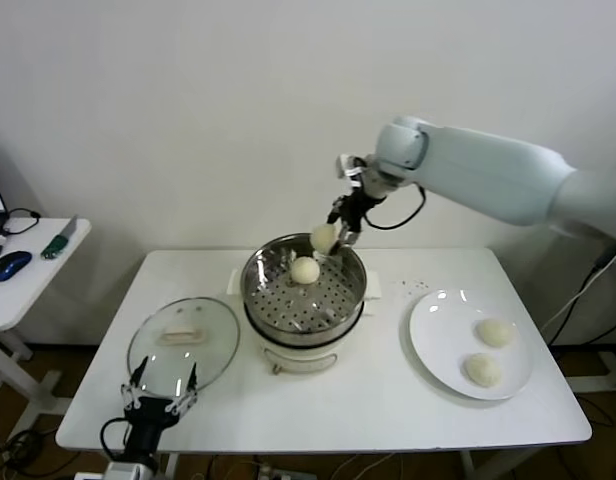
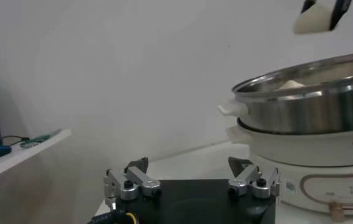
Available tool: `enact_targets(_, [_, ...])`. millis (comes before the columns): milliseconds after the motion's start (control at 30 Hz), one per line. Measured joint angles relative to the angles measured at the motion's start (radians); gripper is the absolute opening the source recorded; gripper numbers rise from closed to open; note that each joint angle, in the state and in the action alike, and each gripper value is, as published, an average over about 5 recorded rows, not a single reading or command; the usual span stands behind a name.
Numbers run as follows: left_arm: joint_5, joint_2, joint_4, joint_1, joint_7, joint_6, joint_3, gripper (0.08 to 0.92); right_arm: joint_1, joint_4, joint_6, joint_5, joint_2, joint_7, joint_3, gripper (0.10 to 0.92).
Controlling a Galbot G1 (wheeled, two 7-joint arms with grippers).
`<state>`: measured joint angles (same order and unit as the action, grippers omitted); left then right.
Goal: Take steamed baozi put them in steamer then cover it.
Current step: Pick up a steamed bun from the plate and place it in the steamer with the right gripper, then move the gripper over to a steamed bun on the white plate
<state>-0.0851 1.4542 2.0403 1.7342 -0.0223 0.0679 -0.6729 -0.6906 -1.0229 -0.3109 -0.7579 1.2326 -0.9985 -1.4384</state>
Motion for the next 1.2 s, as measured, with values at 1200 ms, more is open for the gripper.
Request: enact_targets(1200, [0.003, -0.018, -0.018, -0.013, 0.002, -0.005, -0.007, 0.823, 0.148, 0.145, 0.015, 0.075, 0.247, -0.001, -0.045, 0.823])
